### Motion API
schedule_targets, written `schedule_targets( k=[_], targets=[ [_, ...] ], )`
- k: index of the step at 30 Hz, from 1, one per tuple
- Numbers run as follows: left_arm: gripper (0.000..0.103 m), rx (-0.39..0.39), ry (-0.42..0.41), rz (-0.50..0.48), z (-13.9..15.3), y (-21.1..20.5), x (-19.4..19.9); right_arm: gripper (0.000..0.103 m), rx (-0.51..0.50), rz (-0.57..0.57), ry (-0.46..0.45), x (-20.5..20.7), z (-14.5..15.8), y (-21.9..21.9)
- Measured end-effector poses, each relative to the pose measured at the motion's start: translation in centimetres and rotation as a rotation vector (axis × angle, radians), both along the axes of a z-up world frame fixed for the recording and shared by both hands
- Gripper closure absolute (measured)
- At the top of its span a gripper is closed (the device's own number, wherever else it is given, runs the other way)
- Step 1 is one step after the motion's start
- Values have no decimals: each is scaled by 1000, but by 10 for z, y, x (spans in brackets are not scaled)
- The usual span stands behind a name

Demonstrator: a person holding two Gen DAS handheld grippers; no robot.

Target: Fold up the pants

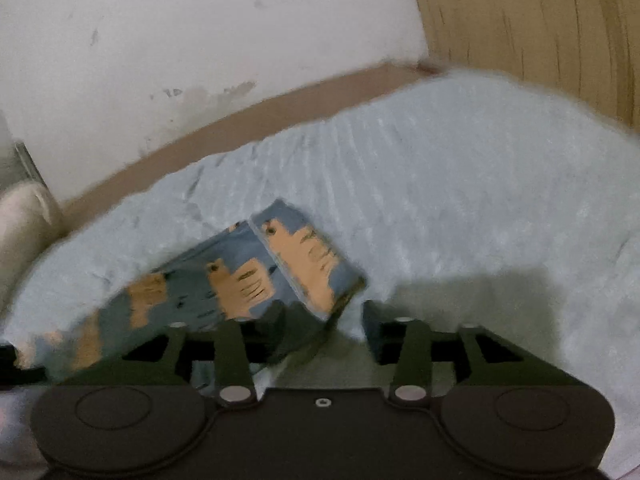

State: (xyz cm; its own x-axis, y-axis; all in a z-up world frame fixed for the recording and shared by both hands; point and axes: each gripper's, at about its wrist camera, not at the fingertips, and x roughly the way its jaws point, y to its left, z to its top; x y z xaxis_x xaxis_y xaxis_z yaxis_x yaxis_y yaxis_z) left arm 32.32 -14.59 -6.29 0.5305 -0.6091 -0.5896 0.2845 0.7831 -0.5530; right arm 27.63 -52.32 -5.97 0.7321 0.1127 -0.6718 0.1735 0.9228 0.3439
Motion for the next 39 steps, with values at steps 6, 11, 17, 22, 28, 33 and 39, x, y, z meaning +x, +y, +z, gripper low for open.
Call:
schedule_targets(
  k=[6,11,17,22,28,33,39],
  targets=[
    [0,24,6,-8,-1,-3,-3,54,193,-49,-2,18,-16,-12],
    [0,23,-3,-5,2,-2,-1,86,309,-155,-32,24,-26,-20],
    [0,-26,18,15,4,4,4,91,64,-84,-141,11,13,21],
    [0,-200,56,20,5,18,7,91,-286,156,-289,-8,62,99],
    [0,-358,63,62,3,45,4,91,-532,426,-361,-43,76,192],
    [0,-301,93,120,-8,58,2,91,-629,566,-266,-65,39,246],
    [1,-241,122,95,-16,51,-2,91,-699,561,-232,-74,15,261]
  ],
)
